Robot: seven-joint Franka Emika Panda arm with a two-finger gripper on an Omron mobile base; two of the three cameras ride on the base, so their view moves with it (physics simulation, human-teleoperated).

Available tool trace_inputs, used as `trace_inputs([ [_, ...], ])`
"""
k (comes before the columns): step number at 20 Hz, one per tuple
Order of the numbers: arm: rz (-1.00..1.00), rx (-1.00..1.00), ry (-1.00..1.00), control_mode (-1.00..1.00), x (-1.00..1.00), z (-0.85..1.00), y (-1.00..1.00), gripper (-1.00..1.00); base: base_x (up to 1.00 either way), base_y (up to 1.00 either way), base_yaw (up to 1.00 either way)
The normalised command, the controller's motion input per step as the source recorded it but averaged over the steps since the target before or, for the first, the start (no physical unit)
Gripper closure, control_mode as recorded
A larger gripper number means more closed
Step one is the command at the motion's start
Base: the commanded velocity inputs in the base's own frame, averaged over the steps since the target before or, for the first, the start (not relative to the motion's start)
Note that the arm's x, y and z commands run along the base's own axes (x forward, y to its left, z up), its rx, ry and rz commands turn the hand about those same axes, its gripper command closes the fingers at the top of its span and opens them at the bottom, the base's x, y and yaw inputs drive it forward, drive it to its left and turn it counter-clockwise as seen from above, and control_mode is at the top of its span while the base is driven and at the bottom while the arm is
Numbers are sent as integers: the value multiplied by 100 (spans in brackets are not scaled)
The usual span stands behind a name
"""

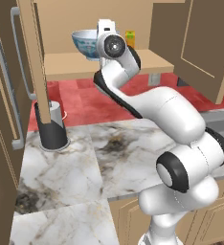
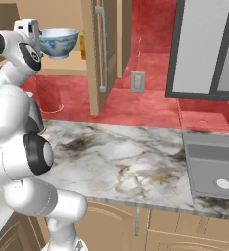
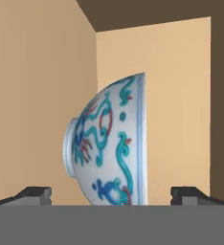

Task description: Pick the mug and place it in the sink. Pick the bowl and place it in the open cabinet and then close the cabinet.

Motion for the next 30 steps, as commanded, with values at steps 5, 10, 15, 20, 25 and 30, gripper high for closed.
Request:
trace_inputs([
  [5,0,11,31,-100,-46,5,-8,-100,0,0,0],
  [10,0,5,20,-100,-97,-20,-16,-100,0,0,0],
  [15,0,4,3,-100,-91,-4,-34,-100,0,0,0],
  [20,0,3,0,-100,-65,0,-29,-100,0,0,0],
  [25,0,4,0,-100,-69,-1,-22,-100,0,0,0],
  [30,2,1,-2,-100,-70,-7,-2,-100,0,0,0],
])
